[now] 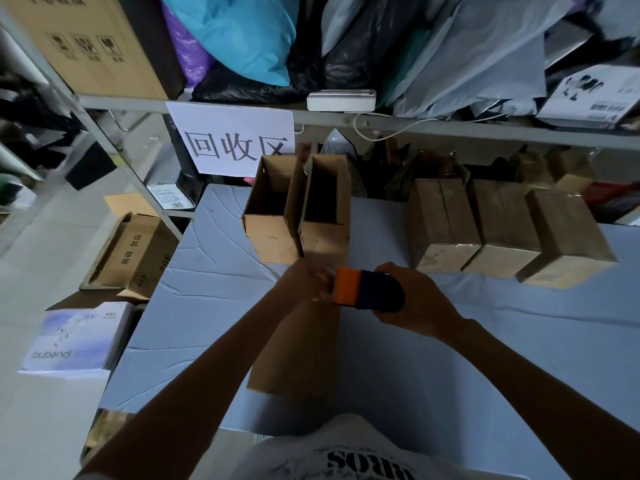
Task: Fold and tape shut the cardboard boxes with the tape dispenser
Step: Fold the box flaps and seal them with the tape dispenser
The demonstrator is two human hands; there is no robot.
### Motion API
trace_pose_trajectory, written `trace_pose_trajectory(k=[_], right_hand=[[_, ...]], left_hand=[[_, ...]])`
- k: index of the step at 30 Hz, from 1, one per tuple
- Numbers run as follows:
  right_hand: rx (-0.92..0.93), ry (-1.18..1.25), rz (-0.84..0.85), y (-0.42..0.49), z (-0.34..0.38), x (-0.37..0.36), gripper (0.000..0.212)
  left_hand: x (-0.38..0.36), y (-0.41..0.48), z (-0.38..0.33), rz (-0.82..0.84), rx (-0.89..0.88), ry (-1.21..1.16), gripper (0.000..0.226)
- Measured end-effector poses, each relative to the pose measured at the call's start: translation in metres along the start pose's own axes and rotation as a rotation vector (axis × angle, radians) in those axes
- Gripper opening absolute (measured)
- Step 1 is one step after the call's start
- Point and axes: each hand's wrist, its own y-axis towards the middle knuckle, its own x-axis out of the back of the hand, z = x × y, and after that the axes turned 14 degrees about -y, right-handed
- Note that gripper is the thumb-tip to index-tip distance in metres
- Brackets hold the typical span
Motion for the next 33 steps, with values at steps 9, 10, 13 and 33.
trace_pose_trajectory(k=[9,10,13,33], right_hand=[[0.030,-0.109,0.000,0.006,-0.011,0.001,0.055],[0.032,-0.116,-0.007,0.007,-0.011,0.002,0.057],[0.057,-0.147,0.008,0.014,-0.014,0.006,0.057],[-0.197,-0.260,0.198,-0.017,-0.079,0.006,0.053]], left_hand=[[-0.005,0.008,-0.004,-0.026,-0.013,-0.024,0.008],[-0.006,0.008,-0.005,-0.042,-0.010,-0.021,0.008],[-0.011,0.014,-0.005,-0.097,-0.011,0.019,0.013],[-0.004,0.032,0.014,-0.248,-0.004,0.202,0.011]])
